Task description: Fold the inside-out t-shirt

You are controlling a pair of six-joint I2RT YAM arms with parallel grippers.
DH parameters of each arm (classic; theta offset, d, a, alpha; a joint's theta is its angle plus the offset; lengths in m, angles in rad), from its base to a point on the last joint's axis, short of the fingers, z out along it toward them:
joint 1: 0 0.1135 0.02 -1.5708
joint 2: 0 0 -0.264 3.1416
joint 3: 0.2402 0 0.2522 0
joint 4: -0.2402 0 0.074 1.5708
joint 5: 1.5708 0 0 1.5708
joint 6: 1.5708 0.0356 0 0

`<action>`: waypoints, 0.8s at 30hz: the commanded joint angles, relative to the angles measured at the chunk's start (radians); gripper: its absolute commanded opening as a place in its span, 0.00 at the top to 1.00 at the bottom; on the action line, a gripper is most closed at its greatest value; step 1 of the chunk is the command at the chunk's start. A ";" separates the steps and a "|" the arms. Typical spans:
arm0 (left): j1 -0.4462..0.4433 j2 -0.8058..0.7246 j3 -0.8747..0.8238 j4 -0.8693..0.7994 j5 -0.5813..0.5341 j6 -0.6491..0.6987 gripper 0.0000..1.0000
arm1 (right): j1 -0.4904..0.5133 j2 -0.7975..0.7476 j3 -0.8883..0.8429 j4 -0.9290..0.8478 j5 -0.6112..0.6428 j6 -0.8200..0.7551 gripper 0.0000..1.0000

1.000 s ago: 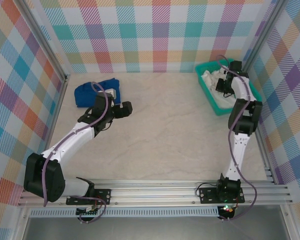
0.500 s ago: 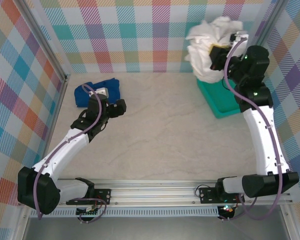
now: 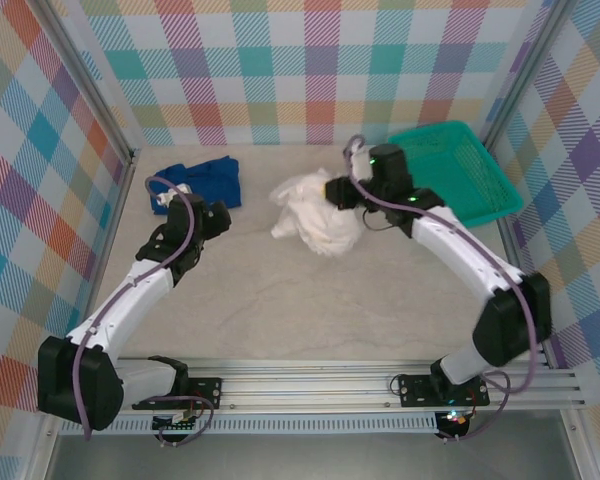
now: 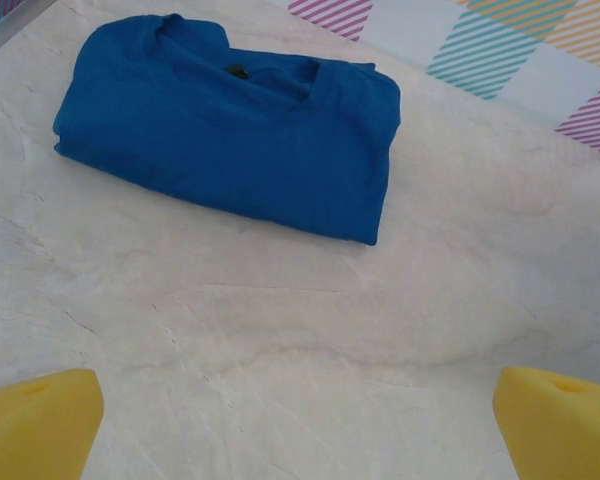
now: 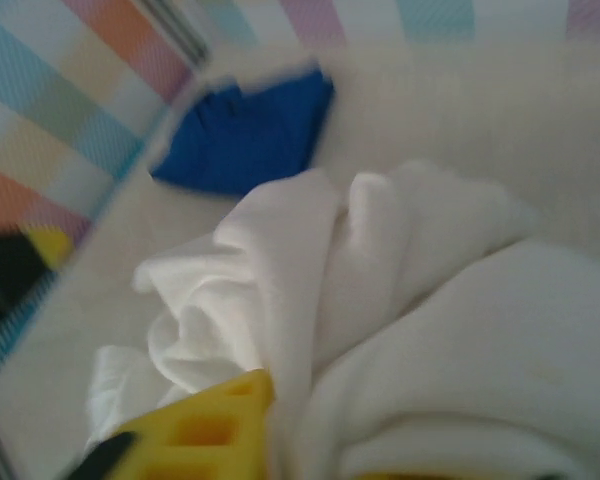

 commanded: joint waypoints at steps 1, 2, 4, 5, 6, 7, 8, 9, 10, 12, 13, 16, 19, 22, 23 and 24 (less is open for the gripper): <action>0.001 0.133 0.062 0.064 0.038 0.041 0.00 | 0.010 0.126 -0.024 -0.105 -0.027 0.015 0.46; -0.002 0.227 0.138 0.030 0.055 0.081 0.00 | 0.010 0.129 -0.032 -0.137 0.009 -0.014 0.41; -0.018 0.431 0.337 -0.125 -0.002 0.169 0.00 | 0.010 0.085 -0.071 -0.130 0.070 -0.043 0.21; -0.026 0.541 0.447 -0.194 -0.073 0.210 0.00 | 0.010 0.051 -0.093 -0.108 0.075 -0.049 0.13; -0.030 0.627 0.529 -0.229 -0.140 0.248 0.00 | 0.010 0.025 -0.106 -0.093 0.067 -0.053 0.08; -0.029 0.718 0.621 -0.272 -0.189 0.284 0.00 | 0.010 0.004 -0.116 -0.080 0.055 -0.054 0.07; -0.028 0.790 0.694 -0.296 -0.227 0.318 0.00 | 0.010 -0.011 -0.122 -0.070 0.044 -0.055 0.06; -0.023 0.868 0.791 -0.325 -0.251 0.351 0.00 | 0.010 -0.021 -0.129 -0.063 0.039 -0.055 0.05; -0.016 0.941 0.881 -0.366 -0.268 0.377 0.00 | 0.010 -0.025 -0.133 -0.062 0.040 -0.055 0.05; -0.001 1.069 1.039 -0.440 -0.277 0.417 0.00 | 0.010 -0.022 -0.131 -0.072 0.045 -0.058 0.05; 0.008 1.125 1.122 -0.478 -0.279 0.434 0.00 | 0.010 -0.018 -0.129 -0.077 0.043 -0.058 0.05; 0.033 1.266 1.316 -0.568 -0.287 0.480 0.04 | 0.010 -0.005 -0.131 -0.073 0.028 -0.047 0.04; 0.065 1.343 1.405 -0.624 -0.285 0.506 0.08 | 0.010 -0.001 -0.140 -0.064 0.022 -0.034 0.04; 0.115 1.352 1.395 -0.616 -0.292 0.523 0.12 | 0.010 -0.006 -0.143 -0.080 0.066 -0.040 0.04; 0.137 1.350 1.392 -0.610 -0.288 0.526 0.13 | 0.007 -0.008 -0.140 -0.087 0.086 -0.046 0.04; 0.154 1.351 1.394 -0.605 -0.289 0.527 0.14 | 0.003 -0.008 -0.137 -0.094 0.097 -0.049 0.04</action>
